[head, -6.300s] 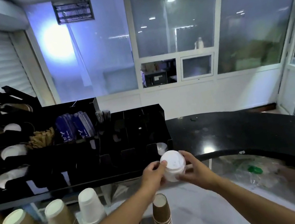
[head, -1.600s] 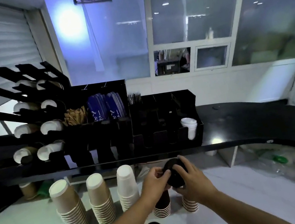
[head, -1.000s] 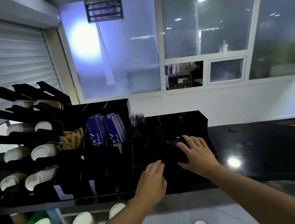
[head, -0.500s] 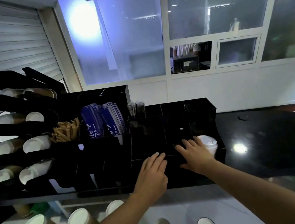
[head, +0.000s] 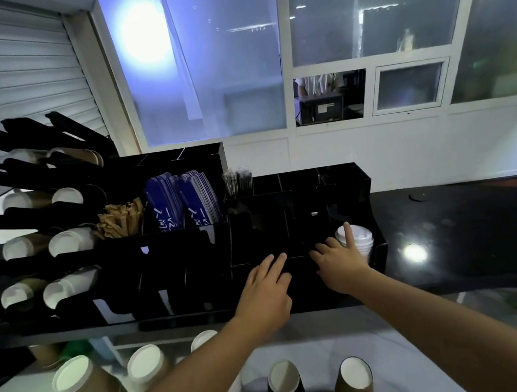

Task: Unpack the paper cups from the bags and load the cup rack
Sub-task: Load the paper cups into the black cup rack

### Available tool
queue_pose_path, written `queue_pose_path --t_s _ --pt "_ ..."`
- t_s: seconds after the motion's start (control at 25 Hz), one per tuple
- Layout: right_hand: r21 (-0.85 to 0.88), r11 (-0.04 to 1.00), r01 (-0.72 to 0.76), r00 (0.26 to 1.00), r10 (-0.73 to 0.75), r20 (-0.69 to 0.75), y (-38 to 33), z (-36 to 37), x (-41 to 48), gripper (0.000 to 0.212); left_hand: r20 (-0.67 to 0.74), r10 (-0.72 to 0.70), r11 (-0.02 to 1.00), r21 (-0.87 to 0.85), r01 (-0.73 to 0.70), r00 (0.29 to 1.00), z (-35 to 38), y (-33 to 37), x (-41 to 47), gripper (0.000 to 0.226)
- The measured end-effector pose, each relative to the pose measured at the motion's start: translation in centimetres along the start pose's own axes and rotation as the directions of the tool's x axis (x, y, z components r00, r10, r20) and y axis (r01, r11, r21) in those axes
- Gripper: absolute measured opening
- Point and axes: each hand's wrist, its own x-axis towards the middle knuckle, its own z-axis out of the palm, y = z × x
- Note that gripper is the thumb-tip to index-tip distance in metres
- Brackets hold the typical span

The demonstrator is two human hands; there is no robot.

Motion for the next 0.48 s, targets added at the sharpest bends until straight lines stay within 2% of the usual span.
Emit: queue_pose_path --t_s 0.12,0.24,0.48 --pt "0.077 0.996 0.034 0.987 -0.021 -0.162 0.0 -0.1 -1.5 0.044 -0.015 -0.006 0.999 -0.037 0.005 1.000 -0.8 0.4 -0.9 0.047" --pt "0.087 0.993 0.078 0.922 -0.038 -0.385 -0.6 0.0 -3.4 0.035 -0.067 0.023 0.997 -0.069 -0.027 0.998 -0.9 0.4 -2.8 0.045" --pt "0.179 0.965 0.189 0.869 -0.079 -0.489 -6.3 -0.1 -8.3 0.031 -0.144 0.039 0.984 -0.168 -0.063 0.989 -0.4 0.0 -8.9 0.031"
